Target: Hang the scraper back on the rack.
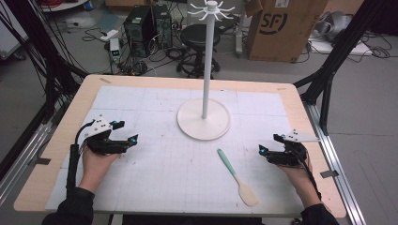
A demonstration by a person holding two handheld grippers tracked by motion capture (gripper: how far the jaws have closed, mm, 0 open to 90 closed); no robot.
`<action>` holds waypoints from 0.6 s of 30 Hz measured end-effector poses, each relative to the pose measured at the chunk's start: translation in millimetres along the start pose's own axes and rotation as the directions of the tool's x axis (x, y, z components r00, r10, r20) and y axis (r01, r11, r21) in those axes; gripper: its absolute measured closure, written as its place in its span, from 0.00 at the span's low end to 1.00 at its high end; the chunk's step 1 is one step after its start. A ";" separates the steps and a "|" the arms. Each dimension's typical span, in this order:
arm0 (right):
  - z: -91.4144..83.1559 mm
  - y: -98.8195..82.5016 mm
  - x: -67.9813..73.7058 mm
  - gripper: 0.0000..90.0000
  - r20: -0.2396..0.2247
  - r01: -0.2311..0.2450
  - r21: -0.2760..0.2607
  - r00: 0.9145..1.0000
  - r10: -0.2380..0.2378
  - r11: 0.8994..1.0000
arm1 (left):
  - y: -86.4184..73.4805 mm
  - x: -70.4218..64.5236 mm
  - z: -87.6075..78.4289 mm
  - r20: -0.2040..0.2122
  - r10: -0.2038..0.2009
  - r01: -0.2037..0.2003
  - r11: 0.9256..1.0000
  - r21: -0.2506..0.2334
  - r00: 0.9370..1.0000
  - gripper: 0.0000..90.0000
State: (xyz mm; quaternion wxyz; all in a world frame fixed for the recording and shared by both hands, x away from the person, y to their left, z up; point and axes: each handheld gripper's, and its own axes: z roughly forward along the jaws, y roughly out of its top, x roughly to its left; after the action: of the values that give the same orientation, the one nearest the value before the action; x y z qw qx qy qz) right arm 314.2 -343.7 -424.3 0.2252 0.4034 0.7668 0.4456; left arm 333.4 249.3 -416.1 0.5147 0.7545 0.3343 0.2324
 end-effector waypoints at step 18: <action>-3.8 6.1 69.1 0.22 -0.132 0.072 0.061 0.989 -0.063 0.996 | 0.7 -2.3 0.0 0.005 0.006 -0.006 1.000 -0.005 1.000 0.24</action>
State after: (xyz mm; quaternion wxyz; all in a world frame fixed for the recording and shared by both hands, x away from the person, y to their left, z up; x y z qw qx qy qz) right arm 274.4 -287.3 -416.2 0.1763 0.3545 0.8073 0.4376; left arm 332.1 247.4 -415.4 0.5167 0.7549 0.3302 0.2326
